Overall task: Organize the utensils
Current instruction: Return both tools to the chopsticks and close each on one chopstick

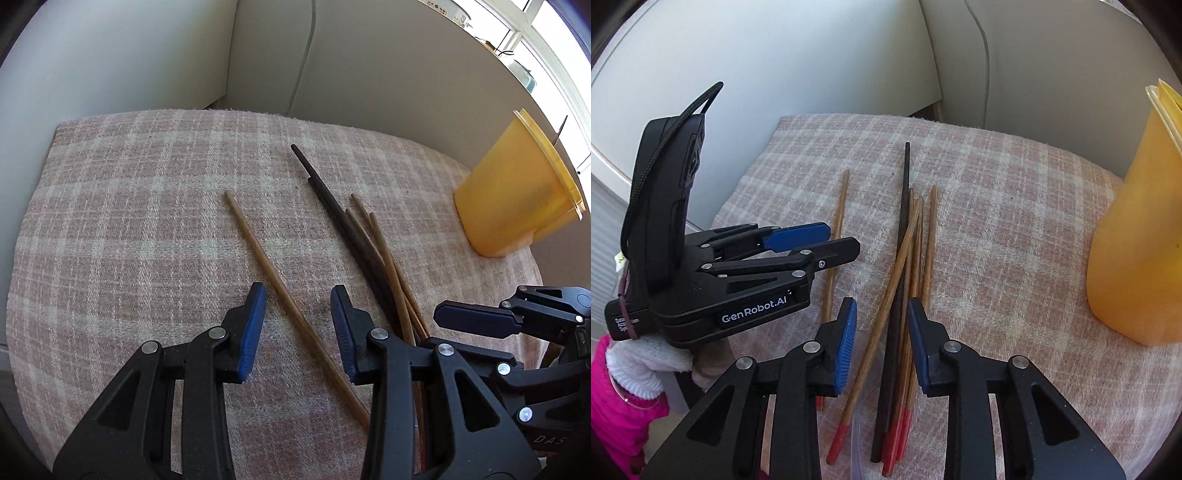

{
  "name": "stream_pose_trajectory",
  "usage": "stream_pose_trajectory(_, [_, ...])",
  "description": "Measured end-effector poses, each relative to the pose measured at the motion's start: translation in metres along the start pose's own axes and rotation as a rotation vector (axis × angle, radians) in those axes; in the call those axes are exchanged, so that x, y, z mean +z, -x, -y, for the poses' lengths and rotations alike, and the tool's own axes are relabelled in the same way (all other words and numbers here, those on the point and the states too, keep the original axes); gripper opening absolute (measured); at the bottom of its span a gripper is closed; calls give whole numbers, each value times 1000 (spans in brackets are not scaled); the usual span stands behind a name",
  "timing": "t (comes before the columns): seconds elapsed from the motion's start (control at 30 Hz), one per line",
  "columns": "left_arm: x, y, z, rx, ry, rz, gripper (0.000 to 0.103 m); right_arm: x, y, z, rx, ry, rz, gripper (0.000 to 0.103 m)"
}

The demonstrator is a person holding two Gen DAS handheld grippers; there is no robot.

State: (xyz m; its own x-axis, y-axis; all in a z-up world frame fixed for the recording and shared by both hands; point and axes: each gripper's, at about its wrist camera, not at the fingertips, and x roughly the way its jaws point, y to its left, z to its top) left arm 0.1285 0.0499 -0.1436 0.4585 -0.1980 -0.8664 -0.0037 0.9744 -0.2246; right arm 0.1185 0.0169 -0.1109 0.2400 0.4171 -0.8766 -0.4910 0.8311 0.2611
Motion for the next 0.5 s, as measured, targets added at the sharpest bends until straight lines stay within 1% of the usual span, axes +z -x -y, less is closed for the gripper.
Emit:
stream_pose_trajectory(0.1, [2, -4, 3, 8, -11, 2, 34, 1, -6, 0, -18, 5, -14, 25])
stream_pose_trajectory(0.17, [5, -7, 3, 18, -13, 6, 23, 3, -9, 0, -31, 2, -21, 25])
stream_pose_trajectory(0.23, [7, -9, -1, 15, -2, 9, 15, 5, -12, 1, -38, -1, -26, 25])
stream_pose_trajectory(0.33, [8, -10, -9, -17, 19, 6, 13, 9, -18, -1, -52, 1, -34, 23])
stream_pose_trajectory(0.4, [8, -9, -12, -20, 18, 8, 11, 10, -21, -2, -59, 4, -42, 22])
stream_pose_trajectory(0.5, [7, -7, -15, -24, 19, 10, 10, 11, -26, -3, -76, 10, -52, 14])
